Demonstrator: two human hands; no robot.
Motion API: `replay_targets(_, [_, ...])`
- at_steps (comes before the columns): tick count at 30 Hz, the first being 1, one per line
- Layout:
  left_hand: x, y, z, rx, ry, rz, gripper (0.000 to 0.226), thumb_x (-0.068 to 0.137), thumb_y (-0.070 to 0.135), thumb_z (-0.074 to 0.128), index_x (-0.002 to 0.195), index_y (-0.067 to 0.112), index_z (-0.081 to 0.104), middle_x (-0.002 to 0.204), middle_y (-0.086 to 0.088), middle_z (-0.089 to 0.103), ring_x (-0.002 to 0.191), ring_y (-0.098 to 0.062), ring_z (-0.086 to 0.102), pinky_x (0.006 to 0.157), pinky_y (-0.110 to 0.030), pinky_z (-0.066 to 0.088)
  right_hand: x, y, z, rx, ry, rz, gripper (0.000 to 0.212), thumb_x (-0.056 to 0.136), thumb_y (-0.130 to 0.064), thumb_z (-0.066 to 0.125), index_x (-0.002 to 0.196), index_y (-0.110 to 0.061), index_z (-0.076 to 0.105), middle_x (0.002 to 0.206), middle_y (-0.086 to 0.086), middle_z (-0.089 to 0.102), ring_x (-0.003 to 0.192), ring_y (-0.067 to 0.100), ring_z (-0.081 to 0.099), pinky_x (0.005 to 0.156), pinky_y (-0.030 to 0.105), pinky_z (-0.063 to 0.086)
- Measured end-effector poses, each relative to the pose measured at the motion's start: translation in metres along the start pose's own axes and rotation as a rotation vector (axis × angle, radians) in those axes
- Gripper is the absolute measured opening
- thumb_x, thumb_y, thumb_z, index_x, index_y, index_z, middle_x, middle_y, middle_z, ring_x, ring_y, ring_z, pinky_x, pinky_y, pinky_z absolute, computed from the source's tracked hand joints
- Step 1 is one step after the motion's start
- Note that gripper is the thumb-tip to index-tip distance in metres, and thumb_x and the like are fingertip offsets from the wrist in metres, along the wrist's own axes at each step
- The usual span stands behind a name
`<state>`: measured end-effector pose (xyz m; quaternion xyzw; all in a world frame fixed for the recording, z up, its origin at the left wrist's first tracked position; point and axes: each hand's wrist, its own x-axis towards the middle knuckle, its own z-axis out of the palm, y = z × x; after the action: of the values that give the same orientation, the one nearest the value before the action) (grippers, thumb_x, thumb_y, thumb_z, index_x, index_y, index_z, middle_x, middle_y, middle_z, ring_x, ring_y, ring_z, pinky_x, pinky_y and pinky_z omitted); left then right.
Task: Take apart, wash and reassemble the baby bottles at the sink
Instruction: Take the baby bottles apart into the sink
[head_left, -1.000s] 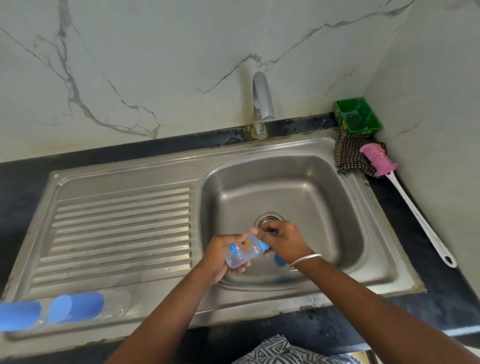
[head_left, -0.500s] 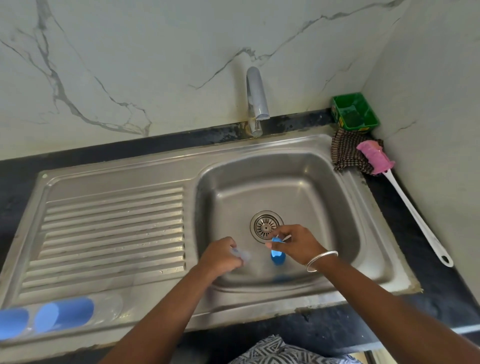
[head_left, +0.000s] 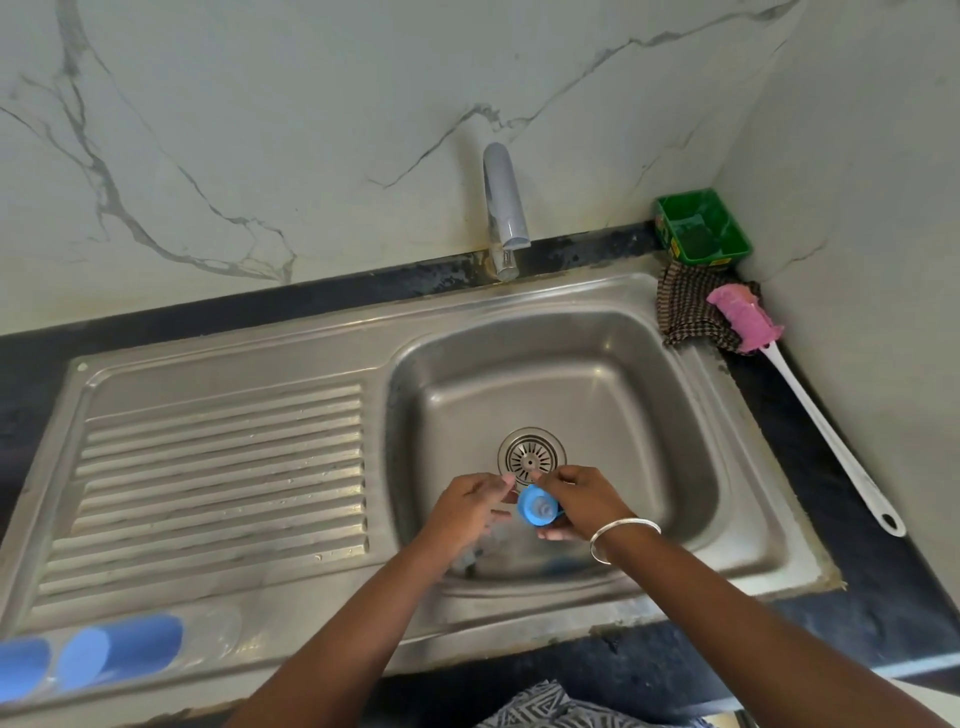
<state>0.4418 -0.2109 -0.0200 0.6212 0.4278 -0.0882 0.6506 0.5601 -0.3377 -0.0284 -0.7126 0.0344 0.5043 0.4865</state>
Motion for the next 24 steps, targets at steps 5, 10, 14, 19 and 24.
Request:
replay_targets(5, [-0.011,0.001,0.001,-0.14,-0.096,-0.087,0.025,0.093,0.03,0.069,0.109,0.011,0.069,0.094,-0.002,0.077,0.089,-0.018,0.075,0.083,-0.034,0.056,-0.009,-0.005,0.011,0.065,-0.074,0.02,0.027,0.092,-0.031,0.067,0.097,-0.005,0.07,0.095,0.02,0.072,0.077,0.031,0.074,0.066,0.038,0.06])
replay_targets(10, [-0.016,-0.006,-0.001,-0.307,0.024,-0.052,0.023,0.094,0.023,0.067,0.109,0.005,0.069,0.09,-0.006,0.076,0.076,-0.015,0.075,0.075,-0.03,0.059,-0.023,-0.011,0.011,0.174,-0.244,-0.001,0.019,0.091,-0.018,0.064,0.102,-0.003,0.067,0.091,0.023,0.071,0.076,0.034,0.07,0.068,0.034,0.059])
replay_targets(14, [-0.02,-0.01,-0.004,-0.318,0.023,-0.043,0.022,0.096,0.021,0.066,0.109,0.004,0.068,0.092,-0.006,0.077,0.082,-0.018,0.076,0.071,-0.026,0.058,-0.027,-0.01,0.008,0.17,-0.3,-0.045,0.023,0.089,-0.009,0.066,0.111,-0.002,0.066,0.101,0.024,0.071,0.085,0.036,0.071,0.072,0.033,0.059])
replay_targets(19, [-0.021,-0.014,-0.001,-0.326,0.059,-0.021,0.019,0.095,0.018,0.066,0.106,0.003,0.069,0.094,-0.013,0.077,0.083,-0.021,0.076,0.069,-0.023,0.058,-0.026,-0.005,0.013,0.093,-0.204,-0.15,0.026,0.081,0.001,0.074,0.106,0.0,0.068,0.098,0.027,0.071,0.087,0.041,0.071,0.074,0.035,0.061])
replay_targets(24, [-0.019,-0.016,-0.001,-0.321,0.097,0.055,0.017,0.09,0.015,0.072,0.103,0.004,0.075,0.085,-0.011,0.077,0.081,-0.017,0.075,0.067,-0.021,0.057,-0.021,0.005,0.024,0.094,-0.013,-0.188,0.03,0.076,0.001,0.079,0.104,0.002,0.069,0.087,0.022,0.073,0.074,0.038,0.073,0.057,0.029,0.058])
